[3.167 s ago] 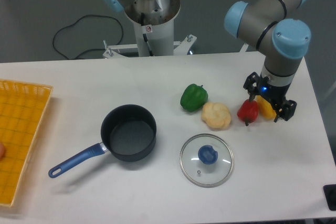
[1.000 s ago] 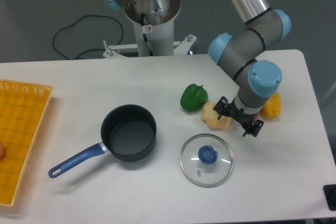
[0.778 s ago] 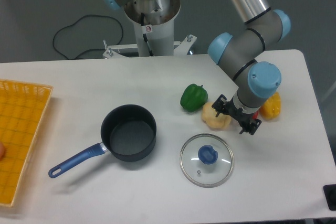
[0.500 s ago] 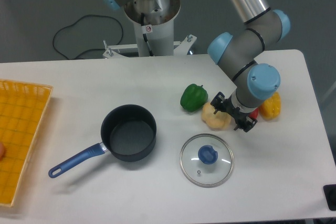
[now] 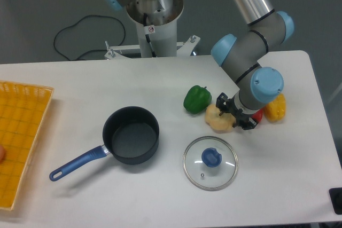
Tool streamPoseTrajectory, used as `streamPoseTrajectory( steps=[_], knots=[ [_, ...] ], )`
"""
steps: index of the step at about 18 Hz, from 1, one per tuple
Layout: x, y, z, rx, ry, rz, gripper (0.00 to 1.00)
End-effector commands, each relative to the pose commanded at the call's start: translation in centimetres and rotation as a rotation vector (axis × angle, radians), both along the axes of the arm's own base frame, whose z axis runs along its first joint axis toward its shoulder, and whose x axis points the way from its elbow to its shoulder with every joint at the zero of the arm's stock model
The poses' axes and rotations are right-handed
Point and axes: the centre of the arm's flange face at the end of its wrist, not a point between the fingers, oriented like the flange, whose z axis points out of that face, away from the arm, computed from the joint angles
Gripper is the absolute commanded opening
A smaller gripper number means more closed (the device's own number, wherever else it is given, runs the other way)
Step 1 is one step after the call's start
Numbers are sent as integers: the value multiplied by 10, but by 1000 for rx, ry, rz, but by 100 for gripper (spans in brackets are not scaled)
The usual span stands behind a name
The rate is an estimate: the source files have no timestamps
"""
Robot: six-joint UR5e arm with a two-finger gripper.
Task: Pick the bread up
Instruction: 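Close the gripper on the bread roll, then lift the bread roll up off the table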
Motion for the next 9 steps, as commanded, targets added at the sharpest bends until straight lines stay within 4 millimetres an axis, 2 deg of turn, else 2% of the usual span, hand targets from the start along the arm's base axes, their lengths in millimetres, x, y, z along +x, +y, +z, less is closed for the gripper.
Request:
streamPoseTrajectory(
  steps=[2,3,8,9],
  knots=[
    [0,0,1,2,0,-9,1],
    [0,0,1,2,-1,-9,0],
    [1,0,4,4,1,-9,0],
    [-1,-1,9,7,8,-7,0]
  ],
)
